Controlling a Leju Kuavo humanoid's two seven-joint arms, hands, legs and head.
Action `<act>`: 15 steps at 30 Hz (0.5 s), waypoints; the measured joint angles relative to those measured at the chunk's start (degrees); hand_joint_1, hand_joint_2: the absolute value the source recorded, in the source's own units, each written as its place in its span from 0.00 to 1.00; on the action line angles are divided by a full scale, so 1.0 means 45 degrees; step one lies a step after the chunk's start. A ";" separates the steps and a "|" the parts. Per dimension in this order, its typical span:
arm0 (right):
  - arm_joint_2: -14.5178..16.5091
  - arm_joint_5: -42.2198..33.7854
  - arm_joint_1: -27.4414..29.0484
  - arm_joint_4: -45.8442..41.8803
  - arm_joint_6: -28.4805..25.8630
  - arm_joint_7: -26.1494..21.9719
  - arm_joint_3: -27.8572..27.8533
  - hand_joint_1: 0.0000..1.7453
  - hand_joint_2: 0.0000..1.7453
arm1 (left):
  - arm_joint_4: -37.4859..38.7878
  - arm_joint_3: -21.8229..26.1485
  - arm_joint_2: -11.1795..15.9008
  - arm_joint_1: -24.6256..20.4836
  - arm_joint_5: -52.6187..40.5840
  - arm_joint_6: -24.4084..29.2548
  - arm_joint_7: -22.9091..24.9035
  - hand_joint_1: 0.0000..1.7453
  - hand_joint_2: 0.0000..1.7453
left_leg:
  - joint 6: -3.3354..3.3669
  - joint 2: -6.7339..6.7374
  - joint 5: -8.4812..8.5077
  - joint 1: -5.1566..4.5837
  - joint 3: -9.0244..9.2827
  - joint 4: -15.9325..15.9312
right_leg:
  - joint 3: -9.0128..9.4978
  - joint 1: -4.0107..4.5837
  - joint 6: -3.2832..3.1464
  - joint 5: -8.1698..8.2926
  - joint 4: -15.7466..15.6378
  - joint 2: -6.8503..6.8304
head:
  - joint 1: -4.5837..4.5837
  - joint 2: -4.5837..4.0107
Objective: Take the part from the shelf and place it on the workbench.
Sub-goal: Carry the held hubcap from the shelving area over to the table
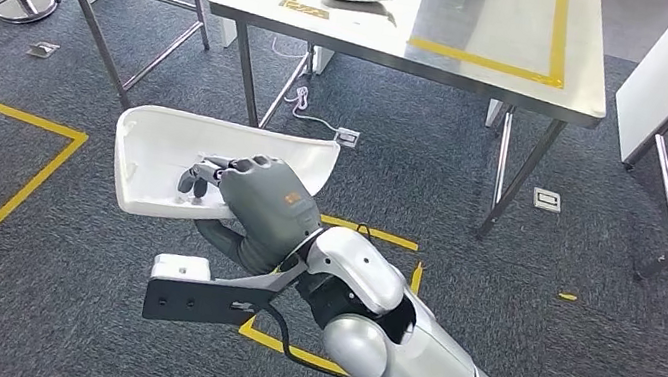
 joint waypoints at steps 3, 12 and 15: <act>0.0000 0.0027 0.0016 0.0005 -0.0107 -0.0054 0.0000 1.00 1.00 | 0.0002 0.0000 0.0012 -0.0012 -0.0024 0.0000 -0.0030 0.00 0.00 | -0.0009 -0.0150 0.1140 0.0058 0.0943 -0.2223 | -0.0038 -0.0039 0.0175 -0.0103 0.0170 0.0200 | -0.0012 0.0001; -0.0015 0.0085 0.0021 0.0005 -0.0163 -0.0066 0.0000 1.00 1.00 | 0.0005 0.0132 -0.0011 0.0032 0.0112 -0.0001 -0.0182 0.00 0.00 | 0.0370 -0.0310 0.1330 0.0000 0.1197 -0.2906 | -0.0047 0.0046 0.0065 -0.0053 0.0109 0.0215 | -0.0028 0.0001; -0.0015 0.0100 0.0020 0.0005 -0.0182 -0.0066 0.0000 1.00 1.00 | 0.0005 0.0197 -0.0006 0.0027 0.0124 -0.0002 -0.0228 0.00 0.00 | 0.0473 -0.0309 0.1319 -0.0067 0.1174 -0.2888 | -0.0033 -0.0031 0.0378 -0.0018 0.0036 0.0213 | -0.0030 0.0000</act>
